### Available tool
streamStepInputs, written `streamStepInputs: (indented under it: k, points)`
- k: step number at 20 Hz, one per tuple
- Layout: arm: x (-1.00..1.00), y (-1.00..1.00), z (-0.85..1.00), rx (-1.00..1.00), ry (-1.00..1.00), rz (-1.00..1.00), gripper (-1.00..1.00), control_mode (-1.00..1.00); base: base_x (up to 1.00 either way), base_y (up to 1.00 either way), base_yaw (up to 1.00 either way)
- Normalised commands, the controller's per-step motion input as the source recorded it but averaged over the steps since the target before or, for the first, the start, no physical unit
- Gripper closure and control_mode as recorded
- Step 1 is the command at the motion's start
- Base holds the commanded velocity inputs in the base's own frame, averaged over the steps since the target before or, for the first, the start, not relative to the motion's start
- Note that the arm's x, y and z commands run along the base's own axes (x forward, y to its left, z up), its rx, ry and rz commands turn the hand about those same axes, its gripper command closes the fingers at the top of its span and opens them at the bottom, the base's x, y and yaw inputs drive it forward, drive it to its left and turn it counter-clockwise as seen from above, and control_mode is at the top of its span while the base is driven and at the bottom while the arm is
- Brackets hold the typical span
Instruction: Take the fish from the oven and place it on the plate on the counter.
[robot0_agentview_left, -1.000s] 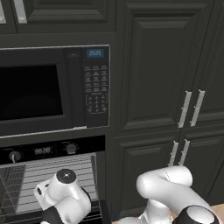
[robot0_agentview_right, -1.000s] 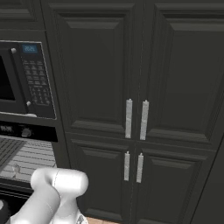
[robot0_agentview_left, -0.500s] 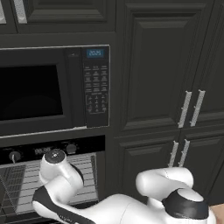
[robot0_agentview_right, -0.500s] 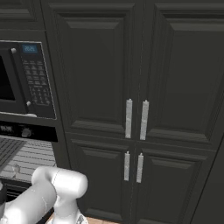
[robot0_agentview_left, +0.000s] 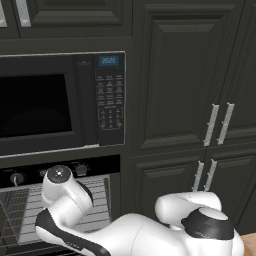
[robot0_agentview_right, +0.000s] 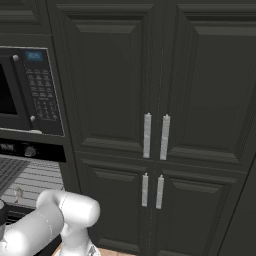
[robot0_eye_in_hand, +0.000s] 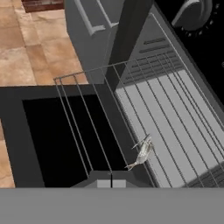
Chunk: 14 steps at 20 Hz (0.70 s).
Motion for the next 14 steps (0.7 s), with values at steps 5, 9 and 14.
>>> streamStepInputs:
  k: [5,9,14]
  points:
    - [0.06,-0.27,-0.25,0.19,-0.05,-0.16,1.00,-1.00,0.00,0.00,0.00]
    - [0.33,-0.17,-0.23,0.14,-0.02,-0.01,1.00,-1.00,0.00,0.00,0.00]
    - [0.57,-0.32,-0.05,0.21,0.14,-0.21,1.00,-1.00,0.00,0.00,0.00]
